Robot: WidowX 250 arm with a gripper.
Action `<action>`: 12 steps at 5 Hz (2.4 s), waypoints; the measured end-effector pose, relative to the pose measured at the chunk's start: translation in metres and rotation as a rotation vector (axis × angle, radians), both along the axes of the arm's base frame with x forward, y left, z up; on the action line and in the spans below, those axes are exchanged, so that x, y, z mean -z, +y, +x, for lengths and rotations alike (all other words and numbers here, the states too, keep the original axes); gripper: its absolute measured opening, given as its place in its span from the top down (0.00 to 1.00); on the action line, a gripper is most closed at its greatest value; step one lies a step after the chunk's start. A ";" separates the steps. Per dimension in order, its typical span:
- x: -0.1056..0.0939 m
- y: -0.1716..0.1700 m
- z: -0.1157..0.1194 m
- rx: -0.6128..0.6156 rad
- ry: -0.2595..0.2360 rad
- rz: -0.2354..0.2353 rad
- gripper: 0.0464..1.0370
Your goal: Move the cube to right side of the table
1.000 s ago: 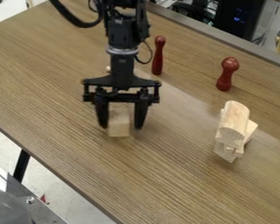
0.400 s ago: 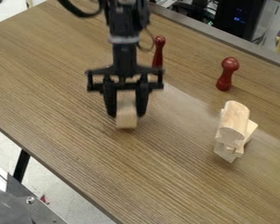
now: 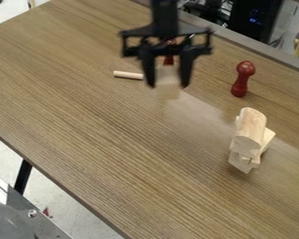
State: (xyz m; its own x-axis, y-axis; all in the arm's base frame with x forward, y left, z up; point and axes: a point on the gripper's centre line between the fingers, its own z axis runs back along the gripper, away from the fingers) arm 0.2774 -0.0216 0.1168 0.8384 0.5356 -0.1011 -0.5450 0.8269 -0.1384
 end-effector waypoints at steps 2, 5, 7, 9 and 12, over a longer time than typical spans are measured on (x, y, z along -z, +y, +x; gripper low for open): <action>-0.020 -0.062 0.026 0.219 -0.031 -0.008 0.50; 0.004 -0.143 0.034 0.498 0.037 0.024 0.50; 0.035 -0.158 0.035 0.541 0.072 0.049 0.50; 0.070 -0.164 0.042 0.547 0.105 0.050 0.50; 0.078 -0.171 0.045 0.552 0.106 0.050 0.15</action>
